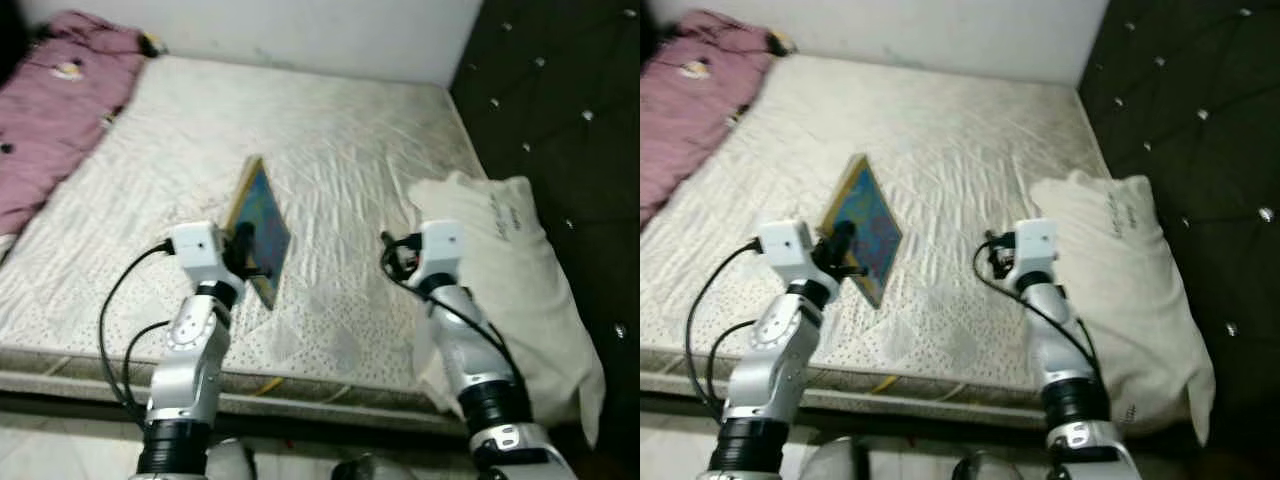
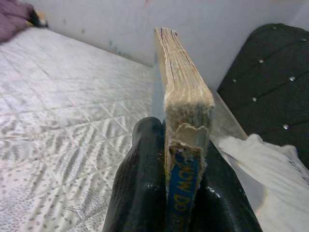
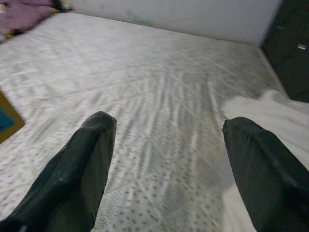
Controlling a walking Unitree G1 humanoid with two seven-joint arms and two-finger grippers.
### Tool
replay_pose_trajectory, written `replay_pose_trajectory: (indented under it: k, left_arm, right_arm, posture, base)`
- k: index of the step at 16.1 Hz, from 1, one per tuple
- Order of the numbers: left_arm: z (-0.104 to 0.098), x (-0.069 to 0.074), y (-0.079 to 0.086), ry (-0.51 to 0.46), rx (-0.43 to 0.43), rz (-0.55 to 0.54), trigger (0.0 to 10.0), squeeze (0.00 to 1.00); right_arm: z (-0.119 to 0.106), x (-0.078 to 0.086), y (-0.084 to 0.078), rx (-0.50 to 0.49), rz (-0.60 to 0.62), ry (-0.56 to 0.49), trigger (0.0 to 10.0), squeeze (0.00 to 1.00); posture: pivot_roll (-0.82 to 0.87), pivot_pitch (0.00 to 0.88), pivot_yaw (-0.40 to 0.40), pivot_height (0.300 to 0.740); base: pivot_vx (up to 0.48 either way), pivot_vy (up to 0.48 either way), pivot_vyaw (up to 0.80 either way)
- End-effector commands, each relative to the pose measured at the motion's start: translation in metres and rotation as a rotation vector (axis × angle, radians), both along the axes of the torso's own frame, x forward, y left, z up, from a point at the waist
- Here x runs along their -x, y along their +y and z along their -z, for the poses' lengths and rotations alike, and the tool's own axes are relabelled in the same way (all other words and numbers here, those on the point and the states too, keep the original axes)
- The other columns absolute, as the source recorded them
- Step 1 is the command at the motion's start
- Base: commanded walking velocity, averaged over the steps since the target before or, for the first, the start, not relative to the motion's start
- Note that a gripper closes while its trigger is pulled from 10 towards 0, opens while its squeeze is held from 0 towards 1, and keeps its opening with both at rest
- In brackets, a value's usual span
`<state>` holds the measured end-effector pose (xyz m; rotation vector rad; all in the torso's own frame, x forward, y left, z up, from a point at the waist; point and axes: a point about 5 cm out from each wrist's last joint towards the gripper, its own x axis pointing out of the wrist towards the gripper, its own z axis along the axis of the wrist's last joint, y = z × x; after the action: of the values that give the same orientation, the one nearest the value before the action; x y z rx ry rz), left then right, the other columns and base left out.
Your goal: Clean up the room
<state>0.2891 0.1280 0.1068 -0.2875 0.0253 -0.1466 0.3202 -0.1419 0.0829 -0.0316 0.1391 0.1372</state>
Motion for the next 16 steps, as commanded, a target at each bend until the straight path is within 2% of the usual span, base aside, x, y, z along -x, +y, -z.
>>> replay_pose_trajectory:
  k: [1,11,14,16]
  left_arm:
    - [-0.0134,-0.0027,-0.0098,-0.054,0.016,0.033,10.0,0.00]
    - [-0.0148,-0.0020,-0.0104,-0.066,0.031,0.044,10.0,0.00]
    - [-0.0165,-0.0012,-0.0119,-0.080,0.041,0.064,10.0,0.00]
    - [-0.0168,-0.0011,-0.0121,-0.082,0.044,0.066,10.0,0.00]
  right_arm:
    - [-0.0057,-0.0019,-0.0075,0.012,0.016,-0.014,10.0,0.00]
    - [-0.0053,-0.0025,-0.0079,0.007,0.017,-0.004,10.0,0.00]
    - [-0.0046,-0.0028,-0.0087,0.002,0.026,0.006,10.0,0.00]
    - [-0.0047,-0.0028,-0.0088,0.004,0.025,0.006,10.0,0.00]
  posture:
    - [0.00,0.000,-0.057,0.740]
    - [0.00,0.000,-0.059,0.740]
    - [0.00,0.000,-0.059,0.740]
    - [0.00,0.000,-0.059,0.740]
  base:
    - [0.000,-0.270,0.00]
    - [0.000,-0.025,0.00]
    - [0.000,0.000,-0.68]
    - [0.000,0.000,-0.24]
